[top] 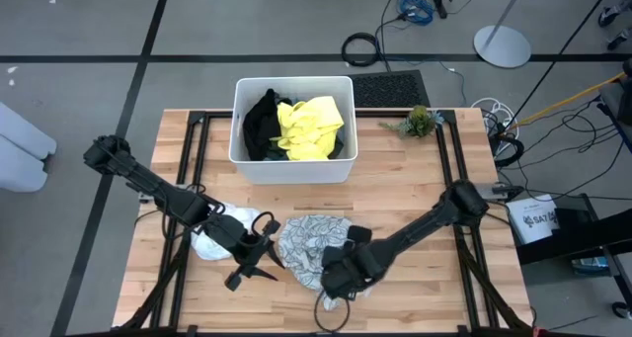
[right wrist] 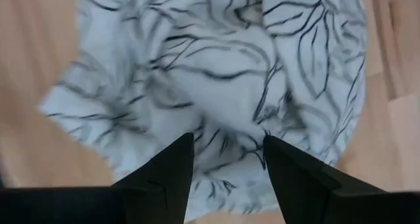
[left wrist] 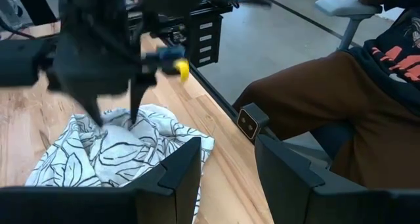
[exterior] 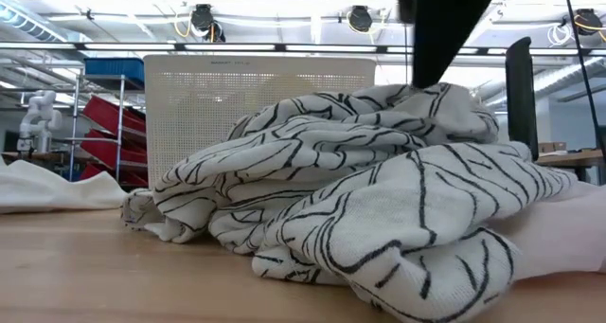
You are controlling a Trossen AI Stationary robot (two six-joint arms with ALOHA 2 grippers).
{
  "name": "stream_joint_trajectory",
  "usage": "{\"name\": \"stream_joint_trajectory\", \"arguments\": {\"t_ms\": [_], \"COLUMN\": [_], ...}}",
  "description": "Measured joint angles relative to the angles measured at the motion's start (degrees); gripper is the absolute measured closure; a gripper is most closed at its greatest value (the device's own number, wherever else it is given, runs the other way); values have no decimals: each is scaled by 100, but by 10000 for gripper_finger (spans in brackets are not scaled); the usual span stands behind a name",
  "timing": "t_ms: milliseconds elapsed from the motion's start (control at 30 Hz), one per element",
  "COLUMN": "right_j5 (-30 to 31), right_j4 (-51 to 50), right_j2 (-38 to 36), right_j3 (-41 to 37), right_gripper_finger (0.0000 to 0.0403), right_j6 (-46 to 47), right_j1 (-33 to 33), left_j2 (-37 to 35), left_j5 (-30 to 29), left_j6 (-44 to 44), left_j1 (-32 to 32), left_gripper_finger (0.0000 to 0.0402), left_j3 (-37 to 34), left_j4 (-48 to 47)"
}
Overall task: Fold laundry
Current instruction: Fold the white patterned blouse
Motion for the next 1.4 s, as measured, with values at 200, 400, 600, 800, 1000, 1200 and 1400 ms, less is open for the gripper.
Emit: {"name": "stream_joint_trajectory", "arguments": {"t_ms": [200,400,600,800,1000,1200,1400], "right_j5": [-249,-666,-304,873,2754,3161,3159], "right_j4": [0,173,6,-420,298,1002,929], "right_j2": [212,209,117,86,81,81,83], "right_j3": [-1,-1,483,1608,2370,2524,2524], "right_gripper_finger": [246,375,399,400,401,402,403], "right_j6": [-535,-796,-915,-1195,-2036,-2790,-2852], "right_j1": [-315,-356,-266,52,523,833,876], "left_j2": [0,0,0,0,20,265,574], "left_j5": [1,1,1,-57,-678,-799,-889], "left_j6": [0,0,0,7,7,52,319], "left_j1": [0,0,0,4,33,32,113], "left_gripper_finger": [249,249,249,249,249,249,249], "left_j3": [0,0,0,0,0,0,0], "left_j4": [-7,-10,-9,-7,28,352,470]}}
